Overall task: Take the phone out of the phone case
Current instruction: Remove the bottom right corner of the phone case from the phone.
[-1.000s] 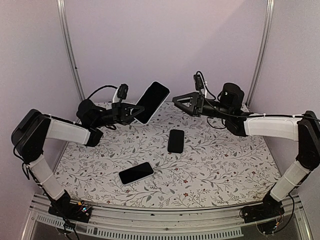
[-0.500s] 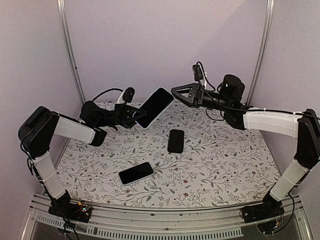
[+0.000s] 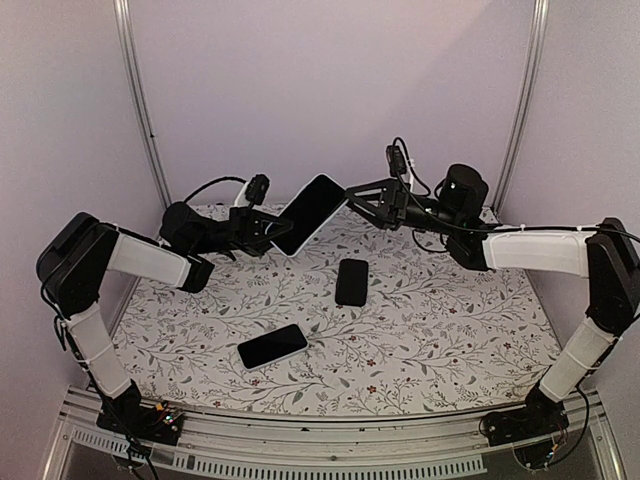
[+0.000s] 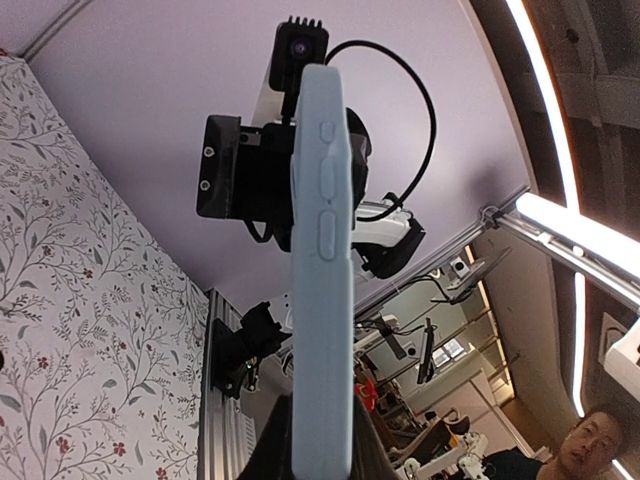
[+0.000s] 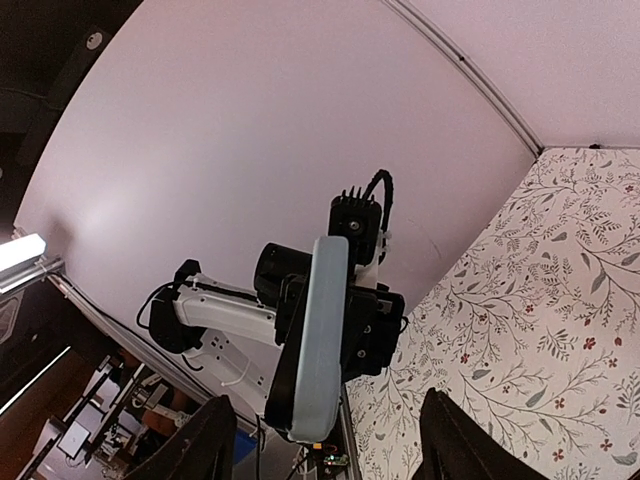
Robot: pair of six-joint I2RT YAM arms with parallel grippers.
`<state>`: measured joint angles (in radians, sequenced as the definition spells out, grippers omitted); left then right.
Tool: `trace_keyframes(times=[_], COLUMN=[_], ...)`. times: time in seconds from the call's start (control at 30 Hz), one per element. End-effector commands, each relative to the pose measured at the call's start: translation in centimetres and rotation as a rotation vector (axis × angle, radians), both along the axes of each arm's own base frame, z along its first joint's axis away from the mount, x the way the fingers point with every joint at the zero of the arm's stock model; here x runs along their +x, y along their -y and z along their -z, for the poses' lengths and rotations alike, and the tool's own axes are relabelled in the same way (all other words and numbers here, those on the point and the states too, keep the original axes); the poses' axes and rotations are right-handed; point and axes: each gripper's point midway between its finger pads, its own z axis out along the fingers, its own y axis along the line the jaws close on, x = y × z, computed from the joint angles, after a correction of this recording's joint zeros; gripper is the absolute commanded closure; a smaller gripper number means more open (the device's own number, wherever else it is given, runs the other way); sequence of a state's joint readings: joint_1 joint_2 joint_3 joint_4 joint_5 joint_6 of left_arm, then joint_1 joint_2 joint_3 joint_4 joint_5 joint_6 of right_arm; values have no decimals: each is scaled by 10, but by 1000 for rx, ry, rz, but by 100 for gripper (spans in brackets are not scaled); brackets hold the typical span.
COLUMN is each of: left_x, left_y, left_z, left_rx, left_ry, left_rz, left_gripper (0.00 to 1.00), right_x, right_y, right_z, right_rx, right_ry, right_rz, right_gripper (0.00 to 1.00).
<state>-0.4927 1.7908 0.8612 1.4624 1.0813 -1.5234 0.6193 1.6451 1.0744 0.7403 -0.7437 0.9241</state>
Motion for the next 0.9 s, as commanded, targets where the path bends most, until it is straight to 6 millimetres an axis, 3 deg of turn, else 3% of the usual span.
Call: trace_keyframes(times=[0.0,0.43,0.87], left_x=[-27,-33,-54], left_y=[-14,-8,2], left_z=[-50,-52,-62], left_rx=[-158,-151,-117], left_ry=[250,267,355], left_rz=[-16,1,82], left_gripper=[100,100,100], right_x=[-2,3,13], right_y=[1,-2,-11], right_z=[5,20,44], right_rx=[34,33,-16], right_ry=[-24,-92,-208], right_rz=[-23,-30,-41], right_gripper=[36,43,45])
